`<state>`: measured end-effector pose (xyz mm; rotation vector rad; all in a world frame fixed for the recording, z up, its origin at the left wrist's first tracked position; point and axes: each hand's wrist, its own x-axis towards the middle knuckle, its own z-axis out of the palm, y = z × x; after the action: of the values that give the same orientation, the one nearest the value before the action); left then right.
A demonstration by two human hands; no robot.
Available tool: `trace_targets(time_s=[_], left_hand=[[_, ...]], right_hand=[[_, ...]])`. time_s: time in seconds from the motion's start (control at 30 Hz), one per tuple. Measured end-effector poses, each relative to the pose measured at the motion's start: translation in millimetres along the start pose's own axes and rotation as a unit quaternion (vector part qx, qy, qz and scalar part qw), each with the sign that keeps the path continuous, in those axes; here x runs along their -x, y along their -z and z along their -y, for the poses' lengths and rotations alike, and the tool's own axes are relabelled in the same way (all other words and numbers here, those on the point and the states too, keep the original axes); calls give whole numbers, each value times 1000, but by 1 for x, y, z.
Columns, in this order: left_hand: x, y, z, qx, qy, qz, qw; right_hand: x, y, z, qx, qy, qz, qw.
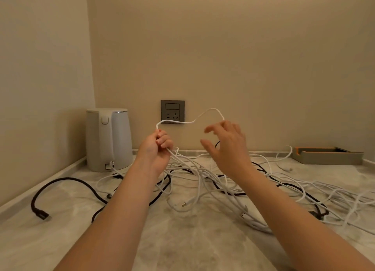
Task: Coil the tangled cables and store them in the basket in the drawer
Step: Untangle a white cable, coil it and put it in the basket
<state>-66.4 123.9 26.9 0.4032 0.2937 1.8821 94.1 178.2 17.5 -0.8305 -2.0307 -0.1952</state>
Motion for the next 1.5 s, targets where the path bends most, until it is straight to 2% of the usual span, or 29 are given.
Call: trace_targets(time_s=[0.03,0.07,0.13,0.2,0.23,0.3,0.4,0.47,0.53,0.57,0.6,0.7,0.83,0.93,1.07,1.1,1.17,1.2,1.27,1.37,1.4,1.5], left_hand=[[0,1,-1,12,3,0,1000],[0,1,-1,20,4,1,1000],[-1,-1,0,39,13,6,999],[-1,-2,0,46,12,5,999],[-1,-2,0,20,-1,2,1000],[1,-1,3,-110,-51,1,993],[5,0,13,-321,-64,49,944],[8,-1,23,-463,-41,85,881],[9,1,34,-596,-29,108,795],[10,2,38,-627,-24,119,769],[9,3,40,-637,-18,125,760],[6,7,36,-640,-11,137,756],[2,17,30,-707,-49,202,676],[1,18,30,-742,-79,182,640],[-6,20,29,-819,-188,115,530],[-7,22,29,-826,-200,104,517],[-8,27,26,-837,-192,83,505],[-8,30,22,-845,-176,71,500],[-8,36,13,-840,-138,67,521],[-6,34,4,-799,-82,104,586],[-4,31,4,-796,-66,119,589],[3,23,10,-812,-20,165,559]], right_hand=[[1,1,5,-56,40,39,997],[3,1,9,-98,65,111,987],[8,-6,14,-107,89,255,957],[9,-13,16,-77,120,287,947],[9,-15,16,-86,121,279,949],[8,-13,16,-153,84,245,954],[5,-4,11,-308,-22,167,936],[2,2,9,-401,-78,117,905],[-1,5,7,-463,-112,76,876],[-3,5,6,-490,-127,60,860],[-4,4,7,-521,-145,47,840],[-8,6,4,-616,-221,-5,756],[-13,13,-4,-698,-280,-94,652],[-14,13,-4,-717,-293,-123,620],[-13,11,2,-717,-285,-122,624],[-13,9,6,-717,-280,-112,629],[-13,9,12,-727,-272,-95,623],[-14,10,12,-739,-273,-96,608],[-18,13,8,-752,-288,-111,583],[-18,11,-9,-718,-333,-126,598],[-17,8,-14,-702,-353,-126,606],[-15,-1,-28,-663,-398,-128,621]])
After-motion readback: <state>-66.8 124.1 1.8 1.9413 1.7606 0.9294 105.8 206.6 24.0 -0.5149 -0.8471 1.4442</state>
